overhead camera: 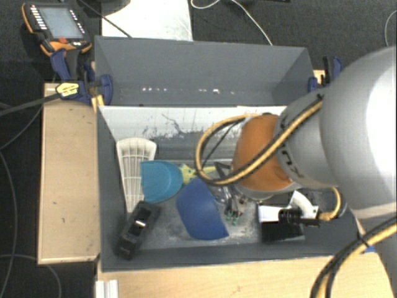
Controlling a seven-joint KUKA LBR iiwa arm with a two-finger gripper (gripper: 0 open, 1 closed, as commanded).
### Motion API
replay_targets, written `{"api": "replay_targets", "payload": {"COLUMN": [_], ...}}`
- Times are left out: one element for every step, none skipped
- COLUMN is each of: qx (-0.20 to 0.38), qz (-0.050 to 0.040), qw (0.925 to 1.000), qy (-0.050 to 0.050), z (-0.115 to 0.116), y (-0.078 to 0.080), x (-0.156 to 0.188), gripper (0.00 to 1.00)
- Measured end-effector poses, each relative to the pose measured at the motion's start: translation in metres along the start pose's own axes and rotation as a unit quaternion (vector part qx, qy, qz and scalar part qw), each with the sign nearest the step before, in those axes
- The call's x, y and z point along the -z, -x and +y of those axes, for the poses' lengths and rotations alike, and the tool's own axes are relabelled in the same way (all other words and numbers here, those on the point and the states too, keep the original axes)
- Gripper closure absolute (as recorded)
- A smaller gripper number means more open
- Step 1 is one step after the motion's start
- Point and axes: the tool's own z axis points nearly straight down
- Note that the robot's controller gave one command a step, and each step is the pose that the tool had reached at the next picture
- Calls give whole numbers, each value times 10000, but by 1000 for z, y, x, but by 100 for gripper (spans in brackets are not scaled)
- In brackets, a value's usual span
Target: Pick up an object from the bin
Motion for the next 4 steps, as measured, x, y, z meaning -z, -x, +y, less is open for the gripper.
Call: {"api": "replay_targets", "payload": {"qx": [99,243,249,-39], "qz": [-19,-17,-12,-38], "qw": [9999,9997,9997,10000], "qy": [12,13,2,29], "z": [-7,5,-15,-17], "y": [-10,-1,-5,-8], "x": [32,55,26,70], "gripper": [100,100,100,100]}}
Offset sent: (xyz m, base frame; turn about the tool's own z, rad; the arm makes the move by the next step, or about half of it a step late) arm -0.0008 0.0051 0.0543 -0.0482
